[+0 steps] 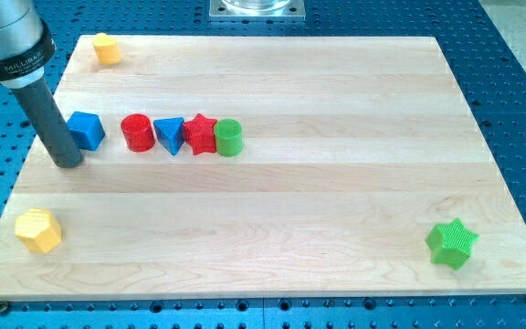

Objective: Place the yellow hexagon at the center of the board

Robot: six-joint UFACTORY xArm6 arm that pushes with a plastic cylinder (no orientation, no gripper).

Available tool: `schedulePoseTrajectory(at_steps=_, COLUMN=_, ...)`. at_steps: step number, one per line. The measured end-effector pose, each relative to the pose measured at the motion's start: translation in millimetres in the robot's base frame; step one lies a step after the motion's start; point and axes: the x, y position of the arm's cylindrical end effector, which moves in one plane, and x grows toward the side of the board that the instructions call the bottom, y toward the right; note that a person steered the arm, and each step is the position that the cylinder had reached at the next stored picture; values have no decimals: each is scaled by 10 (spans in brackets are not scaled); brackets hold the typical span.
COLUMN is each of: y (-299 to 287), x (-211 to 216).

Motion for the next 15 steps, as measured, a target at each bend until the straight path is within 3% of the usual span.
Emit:
schedulePoseTrajectory(at_steps=2, y=4, x=17)
schedulePoseTrajectory(at_steps=3, y=-336, x=196)
schedulePoseTrajectory(at_steps=4, y=-605, x=475)
schedulePoseTrajectory(at_steps=5, y=-503, x=1303)
schedulePoseTrajectory(at_steps=6, y=-274, x=1458)
schedulePoseTrajectory(at_steps=8, y=839, x=726)
schedulePoseTrajectory(at_steps=9, y=277, x=811)
schedulePoseTrajectory(at_steps=10, y=376, x=548)
schedulePoseTrajectory(at_steps=11, y=1543, x=467)
schedulePoseTrajectory(at_steps=12, y=2055, x=550)
schedulePoseTrajectory(at_steps=13, y=1432, x=649)
schedulePoseTrajectory(at_steps=15, y=1381, x=194)
